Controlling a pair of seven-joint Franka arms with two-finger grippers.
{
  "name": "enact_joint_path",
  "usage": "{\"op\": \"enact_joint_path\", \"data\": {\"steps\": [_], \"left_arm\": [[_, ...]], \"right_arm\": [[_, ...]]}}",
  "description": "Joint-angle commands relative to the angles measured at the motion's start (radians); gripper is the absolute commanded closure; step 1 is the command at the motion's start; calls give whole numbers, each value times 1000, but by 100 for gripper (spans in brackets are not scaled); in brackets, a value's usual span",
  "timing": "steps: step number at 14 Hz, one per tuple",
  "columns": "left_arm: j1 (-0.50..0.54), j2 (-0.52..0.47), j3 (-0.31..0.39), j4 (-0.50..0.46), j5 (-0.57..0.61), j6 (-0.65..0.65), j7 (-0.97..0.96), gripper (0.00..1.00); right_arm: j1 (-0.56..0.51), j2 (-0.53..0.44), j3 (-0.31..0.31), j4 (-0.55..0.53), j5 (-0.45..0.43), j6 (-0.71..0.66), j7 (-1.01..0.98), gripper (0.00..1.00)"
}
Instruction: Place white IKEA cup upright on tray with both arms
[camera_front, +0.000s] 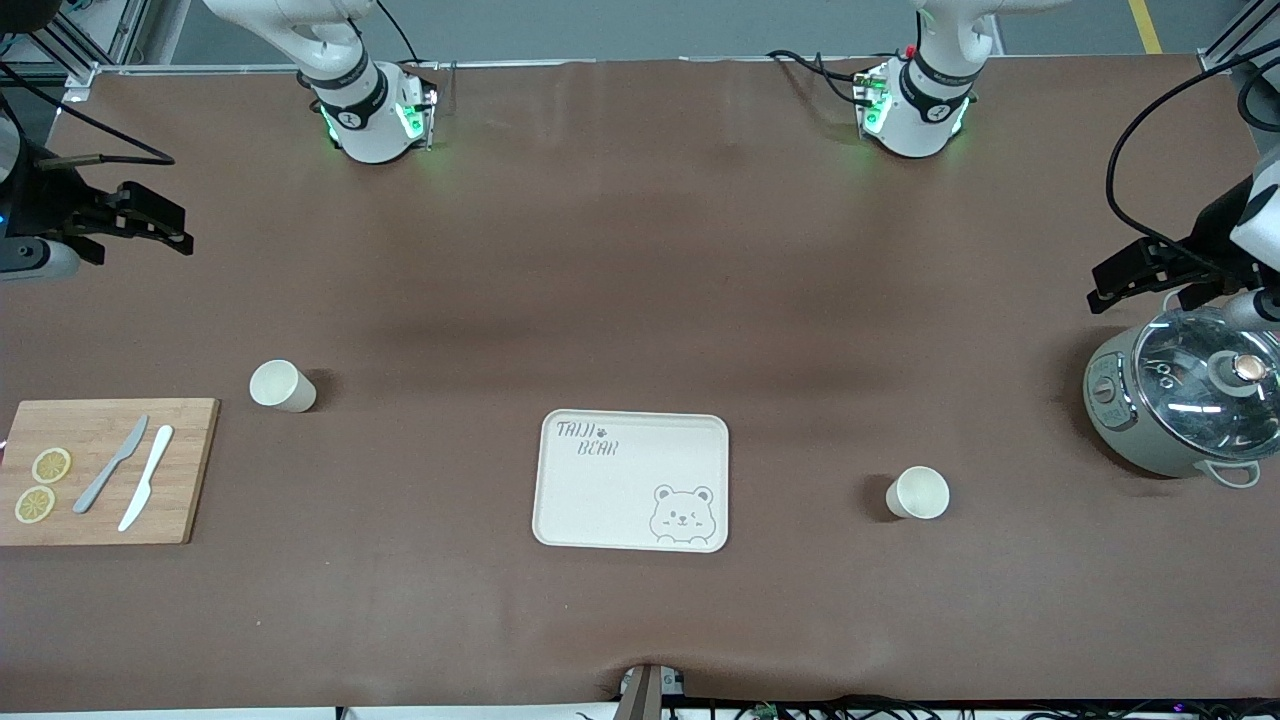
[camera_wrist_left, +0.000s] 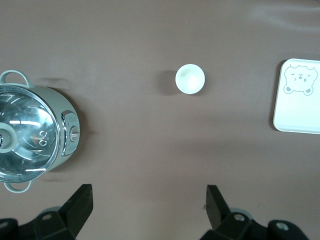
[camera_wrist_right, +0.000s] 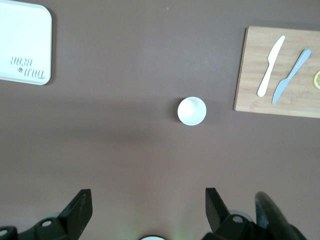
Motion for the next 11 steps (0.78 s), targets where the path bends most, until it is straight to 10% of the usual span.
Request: {"op": "enact_joint_path", "data": {"steps": [1, 11], "left_arm": [[6, -7, -7, 0, 6, -6, 6, 0], [6, 9, -2, 21, -14, -11, -6, 0]], "right_arm": [[10, -4, -2, -4, -8, 29, -5, 0], [-1, 19, -3, 2, -11, 45, -5, 0]]}}
